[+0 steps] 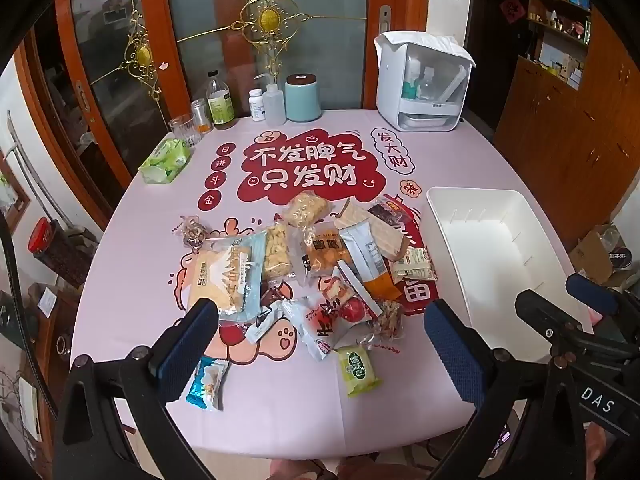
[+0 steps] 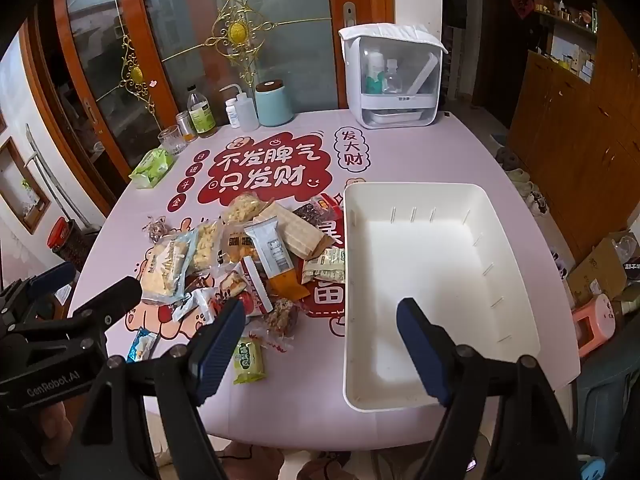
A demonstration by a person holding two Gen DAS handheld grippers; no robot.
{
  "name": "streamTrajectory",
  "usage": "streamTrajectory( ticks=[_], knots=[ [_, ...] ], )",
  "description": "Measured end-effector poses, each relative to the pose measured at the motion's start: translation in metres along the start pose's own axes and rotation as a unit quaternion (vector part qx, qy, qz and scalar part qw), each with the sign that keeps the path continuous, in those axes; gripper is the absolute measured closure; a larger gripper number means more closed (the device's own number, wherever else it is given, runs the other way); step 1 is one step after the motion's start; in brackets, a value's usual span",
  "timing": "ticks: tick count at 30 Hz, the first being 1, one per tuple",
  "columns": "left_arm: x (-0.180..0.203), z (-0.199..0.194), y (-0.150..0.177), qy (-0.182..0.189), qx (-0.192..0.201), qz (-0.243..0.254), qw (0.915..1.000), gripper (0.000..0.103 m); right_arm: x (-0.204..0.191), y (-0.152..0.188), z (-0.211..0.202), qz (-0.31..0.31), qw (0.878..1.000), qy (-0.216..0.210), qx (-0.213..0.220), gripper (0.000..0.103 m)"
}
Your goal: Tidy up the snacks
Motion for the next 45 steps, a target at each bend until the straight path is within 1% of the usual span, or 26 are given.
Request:
streamTrajectory(
  ticks=[8, 14, 15, 18, 19, 31, 45],
  knots=[
    [0.002, -0.001, 0.0, -0.001, 0.0, 0.0, 1.0, 0.001, 0.0, -0.001, -0.004, -0.002, 1.0, 0.0, 0.004, 0.024],
    [-0.005, 0.0, 0.009, 0.004, -0.004, 0.0, 1.0, 0.001, -0.003, -0.005, -0.003, -0.004, 1.0, -0.002, 0.009, 0.024],
    [-0.005, -0.001, 0.01, 0.003, -0.003, 0.0, 1.0, 0.001, 0.0, 0.0, -0.011, -0.002, 1.0, -0.006, 0.013, 0.024],
    [-0.006, -0.003, 0.011, 0.004, -0.002, 0.002, 1.0, 0.001, 0.003, 0.0, -0.012, 0.001, 1.0, -0.01, 0.014, 0.024],
    [-0.001, -0.005, 0.012, 0.001, -0.001, 0.002, 1.0, 0.001, 0.004, 0.0, -0.012, 0.001, 1.0, -0.011, 0.015, 0.024],
    [0.008, -0.012, 0.011, 0.002, 0.012, 0.01, 0.9999, 0.001, 0.005, 0.001, -0.014, 0.002, 1.0, -0.014, 0.02, 0.024],
    [0.011, -0.017, 0.014, 0.0, 0.01, 0.003, 0.9999, 0.001, 0.008, 0.0, -0.019, -0.006, 0.999, -0.024, 0.027, 0.024]
  ],
)
Point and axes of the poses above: each gripper's, at about its wrist camera, not at the fingertips, and z roughly the way its jaws point, x to its right, y to its underside, the point moved 5 cm from there along z, roughly the way its jaws point, and after that the axes turned 4 degrees about x, right-handed, at the moved point
